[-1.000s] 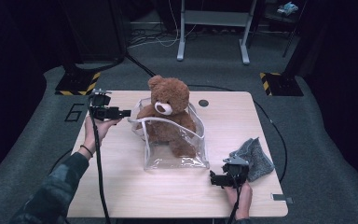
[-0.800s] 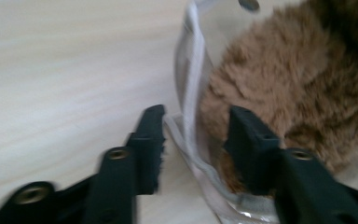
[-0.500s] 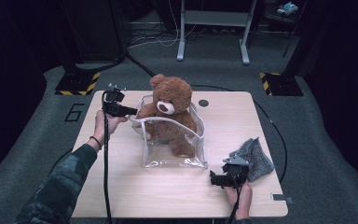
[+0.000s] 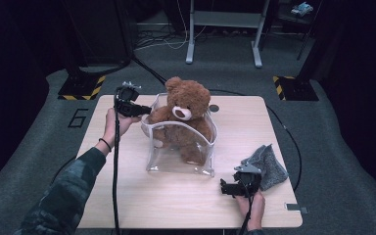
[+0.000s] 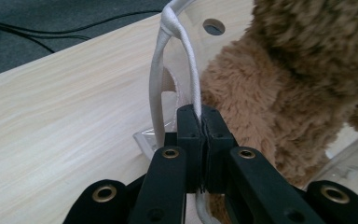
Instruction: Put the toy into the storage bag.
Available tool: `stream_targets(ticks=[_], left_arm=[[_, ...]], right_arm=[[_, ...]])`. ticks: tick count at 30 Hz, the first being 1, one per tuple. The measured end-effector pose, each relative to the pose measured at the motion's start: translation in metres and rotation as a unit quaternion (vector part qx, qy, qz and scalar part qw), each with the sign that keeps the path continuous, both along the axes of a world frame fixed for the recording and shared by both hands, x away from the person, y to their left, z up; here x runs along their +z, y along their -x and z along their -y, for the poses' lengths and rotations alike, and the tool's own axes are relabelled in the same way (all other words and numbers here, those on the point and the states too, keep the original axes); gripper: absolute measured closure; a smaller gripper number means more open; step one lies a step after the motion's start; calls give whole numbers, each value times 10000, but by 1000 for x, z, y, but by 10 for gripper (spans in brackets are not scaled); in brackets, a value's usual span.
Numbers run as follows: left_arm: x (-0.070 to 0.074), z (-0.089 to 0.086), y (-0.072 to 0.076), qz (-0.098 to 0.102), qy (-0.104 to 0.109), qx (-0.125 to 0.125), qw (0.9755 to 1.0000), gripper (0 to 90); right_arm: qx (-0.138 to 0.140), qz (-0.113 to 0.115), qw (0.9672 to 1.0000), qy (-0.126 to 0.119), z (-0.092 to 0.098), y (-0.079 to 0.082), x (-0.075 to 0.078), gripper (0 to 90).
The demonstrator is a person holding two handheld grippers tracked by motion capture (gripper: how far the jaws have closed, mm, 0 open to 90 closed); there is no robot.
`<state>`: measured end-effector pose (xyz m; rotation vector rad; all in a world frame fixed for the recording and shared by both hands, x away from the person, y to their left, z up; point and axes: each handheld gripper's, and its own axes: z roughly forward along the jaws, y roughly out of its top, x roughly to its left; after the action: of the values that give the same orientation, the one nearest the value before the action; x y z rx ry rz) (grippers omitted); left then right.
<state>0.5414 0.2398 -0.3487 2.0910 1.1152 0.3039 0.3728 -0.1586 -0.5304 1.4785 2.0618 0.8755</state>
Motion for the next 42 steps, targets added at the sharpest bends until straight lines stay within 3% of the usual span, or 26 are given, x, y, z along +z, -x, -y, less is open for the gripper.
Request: stream_targets(ticks=[4,8,11,14,17,19,22,24,27,34,42], left_arm=[[-10,-7,-6,-152,44,115,9998,875],[-14,-12,-7,-139,91,123,9998,860],[-18,-17,-6,-203,213,199,9994,700],[-21,-26,0,-118,300,296,9990,547],[-21,-35,9,41,319,419,9986,387],[-20,-42,17,166,531,550,9969,339],[-17,-56,32,324,650,612,9955,298],[-18,-62,38,304,602,599,9959,234],[-25,-70,52,351,542,582,9962,209],[-48,-87,82,408,458,548,9966,168],[-94,-100,114,358,301,665,9967,152]], right_arm=[[-8,-9,10000,-4,0,0,0,0],[-8,-10,10000,-9,0,0,0,0],[-8,-9,10000,-5,0,0,0,0],[-6,-8,10000,-5,0,0,0,0],[-7,-10,10000,-6,0,0,0,0],[-6,-10,10000,-7,0,0,0,0],[-8,-10,10000,-7,0,0,0,0],[-8,-10,10000,-9,0,0,0,0],[30,-22,10000,-20,0,0,0,0],[36,-28,10000,-26,0,0,0,0],[33,-26,10000,-27,0,0,0,0]])
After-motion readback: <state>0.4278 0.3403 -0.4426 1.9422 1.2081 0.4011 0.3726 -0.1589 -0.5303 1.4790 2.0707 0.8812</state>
